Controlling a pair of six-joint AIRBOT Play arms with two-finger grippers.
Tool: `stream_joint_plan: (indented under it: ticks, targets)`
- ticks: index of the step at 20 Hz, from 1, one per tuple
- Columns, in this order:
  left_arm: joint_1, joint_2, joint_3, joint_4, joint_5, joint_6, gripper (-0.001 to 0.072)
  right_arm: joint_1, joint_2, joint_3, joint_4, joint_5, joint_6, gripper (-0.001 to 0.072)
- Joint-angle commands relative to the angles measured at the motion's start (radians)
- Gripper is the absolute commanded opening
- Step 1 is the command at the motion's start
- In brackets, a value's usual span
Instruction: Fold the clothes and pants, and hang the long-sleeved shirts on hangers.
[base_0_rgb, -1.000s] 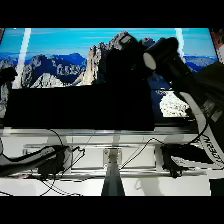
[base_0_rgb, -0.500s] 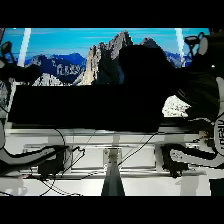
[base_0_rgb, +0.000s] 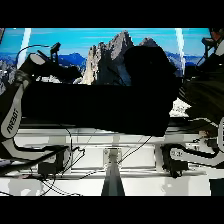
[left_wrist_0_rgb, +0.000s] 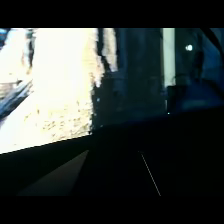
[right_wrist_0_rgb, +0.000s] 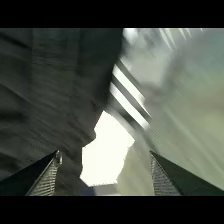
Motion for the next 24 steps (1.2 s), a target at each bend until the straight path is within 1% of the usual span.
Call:
stream_joint_plan:
  ticks: [1, 4, 5, 6, 7, 8, 9, 11, 14, 16, 17, 21, 22, 23, 24]
  targets:
    - [-0.017, 0.003, 0.002, -0.024, 0.013, 0.028, 0.0368, 0.097, -0.030, 0.000, 0.108, -0.250, -0.036, 0.0620]
    - [0.027, 0.033, 0.002, -0.024, 0.001, 0.028, 0.0368, 0.214, -0.130, 0.028, 0.106, -0.356, -0.040, 0.0620]
    - [0.039, 0.040, 0.002, -0.024, -0.012, 0.028, 0.0368, 0.253, -0.177, 0.048, 0.106, -0.381, -0.069, 0.0620]
    - [0.049, 0.043, 0.002, -0.024, -0.032, 0.028, 0.0368, 0.286, -0.220, 0.068, 0.106, -0.404, -0.112, 0.0620]
    - [0.057, 0.043, 0.002, -0.024, -0.056, 0.028, 0.0368, 0.322, -0.266, 0.090, 0.101, -0.433, -0.177, 0.0621]
    - [0.061, 0.042, 0.002, -0.020, -0.076, 0.028, 0.0368, 0.353, -0.304, 0.109, 0.082, -0.469, -0.251, 0.0621]
    - [0.060, 0.042, 0.002, -0.012, -0.087, 0.028, 0.0368, 0.378, -0.334, 0.121, 0.054, -0.511, -0.298, 0.0621]
    - [0.060, 0.042, 0.002, -0.012, -0.093, 0.028, 0.0368, 0.410, -0.382, 0.129, 0.043, -0.602, -0.309, 0.0621]
    - [0.060, 0.042, 0.002, -0.012, -0.093, 0.028, 0.0368, 0.434, -0.432, 0.129, 0.043, -0.621, -0.346, 0.0620]
    - [0.060, 0.042, 0.001, -0.013, -0.094, 0.028, 0.0368, 0.434, -0.455, 0.129, 0.035, -0.642, -0.352, 0.0612]
    - [0.059, 0.042, 0.001, -0.013, -0.095, 0.028, 0.0368, 0.431, -0.464, 0.130, 0.022, -0.658, -0.352, 0.0559]
    - [0.059, 0.042, 0.001, -0.013, -0.137, 0.028, 0.0368, 0.431, -0.481, 0.132, -0.031, -0.769, -0.352, 0.0139]
    - [0.059, 0.042, 0.001, -0.013, -0.143, 0.028, 0.0368, 0.431, -0.481, 0.141, -0.036, -0.771, -0.352, 0.0017]
    - [0.059, 0.042, 0.001, -0.013, -0.145, 0.028, 0.0368, 0.431, -0.481, 0.156, -0.037, -0.748, -0.352, 0.0018]
    - [0.059, 0.042, 0.001, -0.013, -0.145, 0.028, 0.0367, 0.432, -0.480, 0.180, -0.037, -0.697, -0.352, 0.0018]
